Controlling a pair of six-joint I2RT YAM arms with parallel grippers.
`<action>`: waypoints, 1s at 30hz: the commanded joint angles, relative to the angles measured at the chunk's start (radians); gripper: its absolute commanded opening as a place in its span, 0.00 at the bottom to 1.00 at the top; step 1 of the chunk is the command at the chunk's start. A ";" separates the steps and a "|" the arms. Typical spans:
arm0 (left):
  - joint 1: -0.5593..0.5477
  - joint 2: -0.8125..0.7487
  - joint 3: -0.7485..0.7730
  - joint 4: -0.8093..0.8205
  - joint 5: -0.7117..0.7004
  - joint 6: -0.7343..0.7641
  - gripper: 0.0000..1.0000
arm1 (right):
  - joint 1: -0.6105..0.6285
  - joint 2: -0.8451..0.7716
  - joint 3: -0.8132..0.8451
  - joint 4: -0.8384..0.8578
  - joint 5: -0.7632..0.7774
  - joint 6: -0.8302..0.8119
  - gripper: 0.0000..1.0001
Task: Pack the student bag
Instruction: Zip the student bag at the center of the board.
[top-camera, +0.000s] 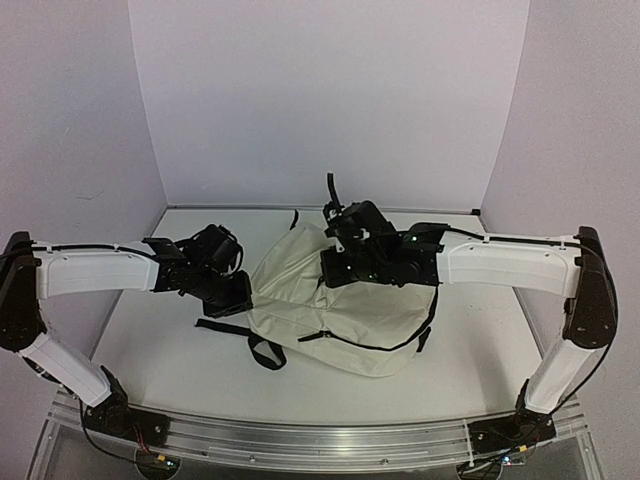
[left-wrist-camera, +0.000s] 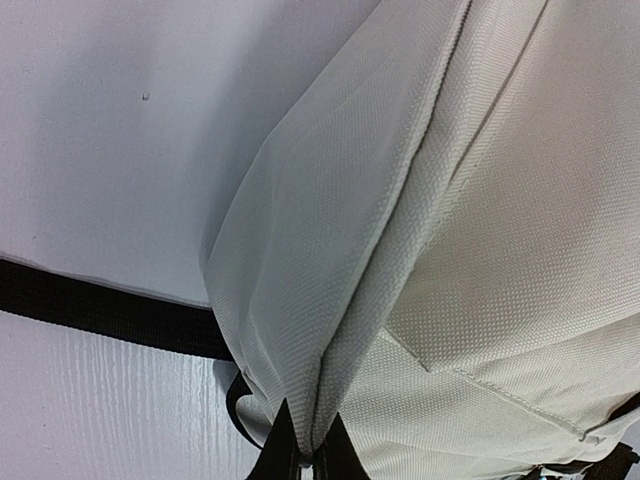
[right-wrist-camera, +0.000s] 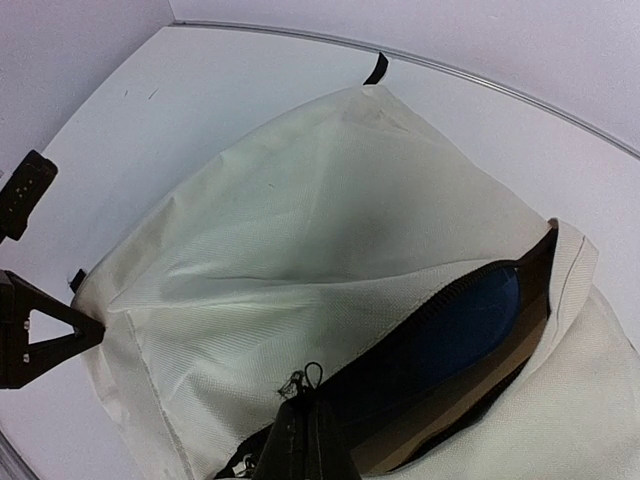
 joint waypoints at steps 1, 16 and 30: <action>0.006 -0.035 -0.013 -0.072 -0.100 0.033 0.00 | -0.062 -0.078 0.055 0.069 0.051 0.001 0.00; -0.089 -0.109 0.239 0.025 -0.051 0.573 0.68 | -0.080 -0.085 0.101 0.119 -0.292 -0.018 0.00; -0.222 -0.003 0.159 0.323 -0.040 0.755 0.56 | -0.080 -0.136 0.054 0.182 -0.346 0.046 0.00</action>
